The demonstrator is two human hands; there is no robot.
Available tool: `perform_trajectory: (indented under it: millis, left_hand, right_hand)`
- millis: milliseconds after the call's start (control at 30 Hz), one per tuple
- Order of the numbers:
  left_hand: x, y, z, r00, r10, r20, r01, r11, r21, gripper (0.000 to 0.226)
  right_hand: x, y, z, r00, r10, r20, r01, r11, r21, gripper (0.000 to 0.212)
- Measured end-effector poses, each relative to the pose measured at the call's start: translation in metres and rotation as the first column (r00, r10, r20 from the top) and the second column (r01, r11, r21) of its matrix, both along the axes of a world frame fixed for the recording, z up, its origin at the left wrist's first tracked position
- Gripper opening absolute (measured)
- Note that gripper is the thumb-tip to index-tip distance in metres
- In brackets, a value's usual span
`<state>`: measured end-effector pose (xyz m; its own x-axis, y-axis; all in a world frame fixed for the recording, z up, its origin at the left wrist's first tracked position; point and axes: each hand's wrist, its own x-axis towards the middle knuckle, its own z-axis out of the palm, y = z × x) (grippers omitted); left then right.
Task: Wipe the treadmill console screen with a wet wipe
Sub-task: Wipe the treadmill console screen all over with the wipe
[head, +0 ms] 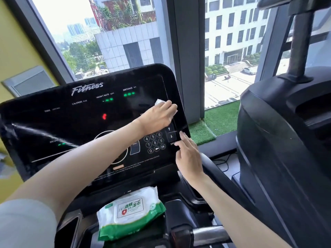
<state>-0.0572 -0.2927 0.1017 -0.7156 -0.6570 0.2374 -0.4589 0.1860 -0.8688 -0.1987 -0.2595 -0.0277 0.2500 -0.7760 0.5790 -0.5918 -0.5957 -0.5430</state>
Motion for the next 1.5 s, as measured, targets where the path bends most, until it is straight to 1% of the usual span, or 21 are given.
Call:
perform_trajectory:
  millis: [100,200,267,367,400,433,500,567,600,667,733,800,867,900,967,1033,1100,1200,1300,1400,1500]
  left_hand:
    - [0.008,-0.006,0.010,0.997,0.044,-0.056,-0.045,0.999,-0.020,0.061]
    - [0.010,-0.007,0.013,0.981,0.080,-0.177,-0.085,0.996,-0.021,0.044]
    - [0.009,-0.002,-0.005,0.989,0.048,-0.141,-0.047,0.999,0.008,0.035]
    - [0.009,0.014,-0.040,0.995,-0.057,-0.083,0.069,0.986,0.153,0.015]
    - [0.009,0.017,-0.043,0.994,-0.082,-0.077,0.095,0.979,0.182,0.014]
    - [0.010,0.016,-0.040,0.994,-0.095,-0.061,0.104,0.976,0.189,0.019]
    - [0.009,0.012,-0.024,0.995,-0.078,-0.056,0.085,0.986,0.141,0.043]
    - [0.009,0.008,-0.006,0.991,-0.015,-0.130,0.024,0.998,0.064,0.062]
    - [0.009,0.005,-0.001,0.985,0.025,-0.171,-0.016,0.998,0.054,0.066]
    - [0.006,0.003,-0.007,0.982,0.048,-0.184,-0.040,0.998,0.045,0.063]
    - [0.004,0.008,-0.030,0.993,0.032,-0.114,-0.021,0.995,0.093,0.046]
    - [0.004,0.018,-0.049,1.000,-0.012,-0.027,0.017,0.982,0.190,0.034]
    - [0.006,0.016,-0.048,0.999,-0.047,0.006,0.046,0.983,0.175,0.028]
    - [0.006,0.012,-0.040,0.999,-0.043,-0.011,0.044,0.990,0.135,0.026]
    - [0.004,0.005,-0.024,0.994,0.005,-0.107,0.003,0.997,0.072,0.027]
    - [0.002,0.004,-0.021,0.982,0.065,-0.180,-0.056,0.997,0.052,0.024]
    - [0.003,0.008,-0.035,0.983,0.064,-0.171,-0.050,0.995,0.087,0.025]
    - [0.008,0.016,-0.051,0.999,0.018,-0.045,-0.009,0.981,0.192,0.027]
    - [0.008,0.008,-0.037,1.000,-0.010,-0.029,0.014,0.989,0.148,0.037]
    - [0.010,-0.002,-0.016,0.998,-0.005,-0.068,0.009,0.999,0.054,0.050]
    - [0.010,-0.013,0.012,0.990,0.041,-0.133,-0.044,0.999,-0.021,0.052]
  right_hand:
    - [0.003,-0.002,0.009,1.000,0.008,0.006,-0.007,0.999,-0.033,0.029]
    - [0.006,-0.005,0.012,1.000,0.004,0.008,-0.003,0.998,-0.055,0.028]
    - [0.008,-0.007,0.010,1.000,-0.006,0.000,0.006,0.998,-0.064,0.027]
    - [0.008,-0.008,0.005,0.998,-0.057,0.020,0.058,0.997,-0.054,0.026]
    - [0.009,-0.007,0.003,0.997,-0.074,0.027,0.075,0.996,-0.049,0.026]
    - [0.009,-0.006,0.002,0.996,-0.088,0.026,0.089,0.995,-0.047,0.026]
    - [0.010,-0.004,0.000,0.995,-0.101,0.014,0.101,0.994,-0.049,0.026]
    - [0.011,-0.004,-0.001,0.995,-0.099,0.007,0.099,0.994,-0.048,0.027]
    - [0.011,-0.004,-0.002,0.995,-0.098,0.008,0.098,0.994,-0.049,0.027]
    - [0.012,-0.004,-0.002,0.995,-0.097,0.012,0.098,0.994,-0.043,0.027]
    - [0.013,-0.004,-0.002,0.995,-0.095,0.021,0.096,0.995,-0.036,0.027]
    - [0.012,-0.004,-0.004,0.995,-0.090,0.030,0.091,0.995,-0.037,0.027]
    - [0.010,-0.004,-0.004,0.996,-0.078,0.032,0.079,0.996,-0.047,0.027]
    - [0.010,-0.005,-0.004,0.996,-0.078,0.030,0.080,0.995,-0.054,0.026]
    - [0.010,-0.007,-0.004,0.996,-0.084,0.026,0.086,0.995,-0.060,0.025]
    - [0.012,-0.007,-0.005,0.996,-0.088,0.026,0.089,0.994,-0.058,0.024]
    - [0.013,-0.006,-0.006,0.996,-0.087,0.020,0.088,0.995,-0.057,0.022]
    - [0.011,-0.006,-0.006,0.996,-0.089,0.011,0.090,0.994,-0.065,0.021]
    - [0.012,-0.008,-0.003,0.995,-0.104,0.012,0.104,0.992,-0.076,0.021]
    - [0.015,-0.011,0.004,0.996,-0.085,0.004,0.085,0.992,-0.096,0.023]
    - [0.019,-0.016,0.013,0.998,-0.060,-0.010,0.058,0.991,-0.123,0.024]
